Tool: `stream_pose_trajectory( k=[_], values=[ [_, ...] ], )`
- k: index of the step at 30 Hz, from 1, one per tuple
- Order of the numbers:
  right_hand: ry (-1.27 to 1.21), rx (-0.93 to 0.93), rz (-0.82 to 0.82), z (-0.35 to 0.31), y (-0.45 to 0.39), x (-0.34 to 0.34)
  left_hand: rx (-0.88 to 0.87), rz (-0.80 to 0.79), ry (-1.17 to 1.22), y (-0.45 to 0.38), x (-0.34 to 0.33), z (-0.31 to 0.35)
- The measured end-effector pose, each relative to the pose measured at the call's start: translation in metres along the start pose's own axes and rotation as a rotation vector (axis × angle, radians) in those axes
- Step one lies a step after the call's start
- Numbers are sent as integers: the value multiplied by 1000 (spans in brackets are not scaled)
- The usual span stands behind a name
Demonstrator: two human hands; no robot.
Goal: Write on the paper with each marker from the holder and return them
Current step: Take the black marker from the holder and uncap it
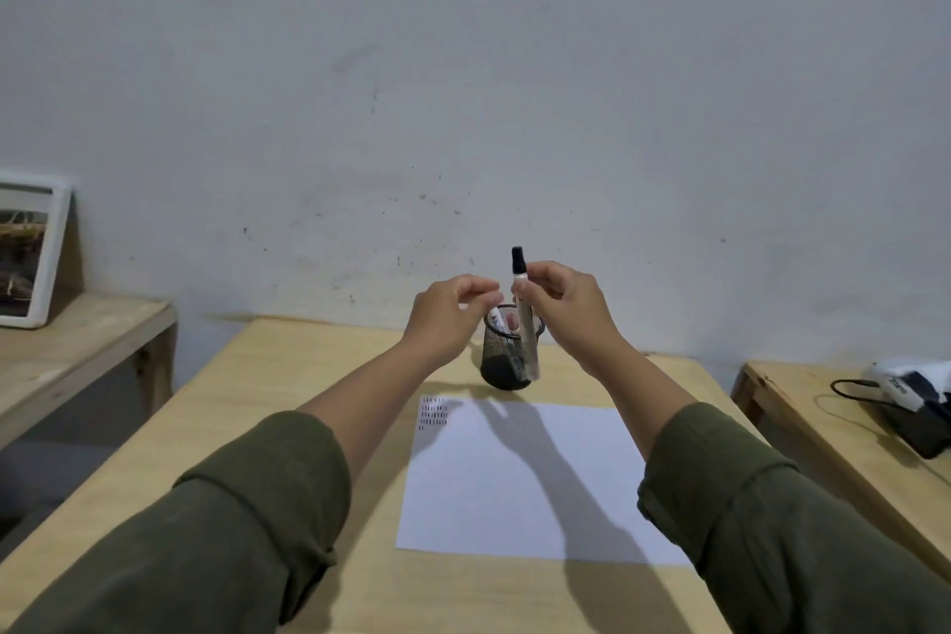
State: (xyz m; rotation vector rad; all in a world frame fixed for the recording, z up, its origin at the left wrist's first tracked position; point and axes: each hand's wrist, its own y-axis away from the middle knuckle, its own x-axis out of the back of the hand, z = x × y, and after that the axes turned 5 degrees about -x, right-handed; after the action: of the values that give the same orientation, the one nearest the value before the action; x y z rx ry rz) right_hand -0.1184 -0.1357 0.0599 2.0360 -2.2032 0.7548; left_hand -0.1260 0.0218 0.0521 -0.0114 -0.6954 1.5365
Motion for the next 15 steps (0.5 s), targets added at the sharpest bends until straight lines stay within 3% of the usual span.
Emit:
stream_pose_trajectory(
  k=[5, 9, 15],
  values=[
    [91, 0, -199, 1, 23, -1, -112, -45, 15, 12, 15, 5],
    [87, -28, -222, -2, 28, -4, -119, -39, -30, 17, 19, 2],
    [66, -120, -195, -6, 28, 5, -28, 127, -42, 18, 31, -12]
  ],
)
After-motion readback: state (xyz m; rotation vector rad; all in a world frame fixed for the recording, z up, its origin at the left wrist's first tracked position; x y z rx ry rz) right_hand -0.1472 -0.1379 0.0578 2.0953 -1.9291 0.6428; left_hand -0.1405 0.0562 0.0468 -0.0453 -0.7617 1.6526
